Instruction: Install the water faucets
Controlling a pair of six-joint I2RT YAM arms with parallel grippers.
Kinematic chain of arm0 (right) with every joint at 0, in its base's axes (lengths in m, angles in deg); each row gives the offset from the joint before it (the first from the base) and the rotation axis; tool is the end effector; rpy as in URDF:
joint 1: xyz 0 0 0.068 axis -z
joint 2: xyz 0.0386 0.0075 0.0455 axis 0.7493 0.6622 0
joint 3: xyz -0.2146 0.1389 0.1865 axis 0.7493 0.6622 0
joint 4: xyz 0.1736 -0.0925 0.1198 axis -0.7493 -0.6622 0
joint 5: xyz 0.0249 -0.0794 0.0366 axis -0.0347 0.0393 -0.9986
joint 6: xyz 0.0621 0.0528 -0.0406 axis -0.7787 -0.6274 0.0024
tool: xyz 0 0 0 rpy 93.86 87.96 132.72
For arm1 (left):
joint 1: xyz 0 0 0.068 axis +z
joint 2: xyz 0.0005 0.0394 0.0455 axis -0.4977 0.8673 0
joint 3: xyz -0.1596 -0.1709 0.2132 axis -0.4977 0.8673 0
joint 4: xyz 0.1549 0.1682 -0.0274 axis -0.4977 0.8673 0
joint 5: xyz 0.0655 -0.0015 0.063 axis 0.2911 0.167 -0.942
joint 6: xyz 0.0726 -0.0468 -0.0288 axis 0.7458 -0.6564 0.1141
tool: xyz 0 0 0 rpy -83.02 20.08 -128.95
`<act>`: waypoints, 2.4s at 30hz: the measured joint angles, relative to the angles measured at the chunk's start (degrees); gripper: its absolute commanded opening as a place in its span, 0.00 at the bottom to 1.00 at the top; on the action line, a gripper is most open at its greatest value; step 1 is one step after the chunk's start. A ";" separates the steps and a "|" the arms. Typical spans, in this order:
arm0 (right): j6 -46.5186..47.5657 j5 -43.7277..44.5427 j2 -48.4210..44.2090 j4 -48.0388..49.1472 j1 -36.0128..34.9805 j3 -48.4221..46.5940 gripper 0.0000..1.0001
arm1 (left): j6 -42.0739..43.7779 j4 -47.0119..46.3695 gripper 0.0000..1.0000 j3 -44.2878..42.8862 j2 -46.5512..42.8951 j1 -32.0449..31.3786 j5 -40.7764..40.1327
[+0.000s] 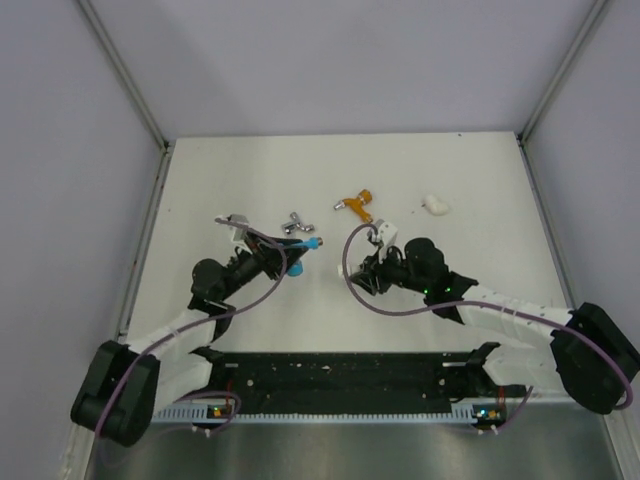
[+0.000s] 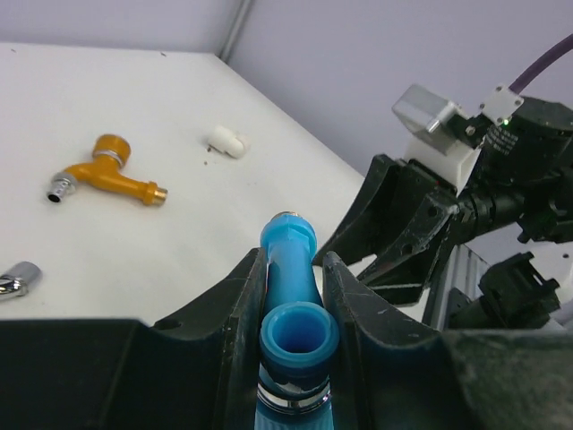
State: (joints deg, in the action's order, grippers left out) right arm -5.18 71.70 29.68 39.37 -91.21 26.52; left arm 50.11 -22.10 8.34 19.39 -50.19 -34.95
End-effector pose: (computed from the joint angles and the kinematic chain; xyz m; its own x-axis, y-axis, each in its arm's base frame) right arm 0.1644 0.1816 0.2593 -0.3105 -0.1901 -0.9314 -0.8190 0.5508 0.1606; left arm 0.1681 -0.1124 0.2971 -0.3219 -0.4197 -0.8487 0.7754 0.3975 -0.4907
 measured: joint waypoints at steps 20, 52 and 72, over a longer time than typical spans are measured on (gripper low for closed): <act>-21.73 4.52 22.01 -31.08 0.00 -18.27 0.31 | 10.47 60.00 0.00 -15.34 -40.26 0.04 -22.10; -3.45 11.45 26.14 -44.92 -6.29 -31.32 0.66 | 14.12 72.96 0.00 -19.82 -42.80 0.04 -25.70; 14.64 7.10 24.00 -29.14 -6.32 -19.63 0.54 | 14.16 73.13 0.00 -19.82 -42.23 0.04 -25.83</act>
State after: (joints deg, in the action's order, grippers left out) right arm 9.46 78.81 53.68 10.23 -97.52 6.89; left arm 64.27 51.04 -11.49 -22.84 -50.14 -60.79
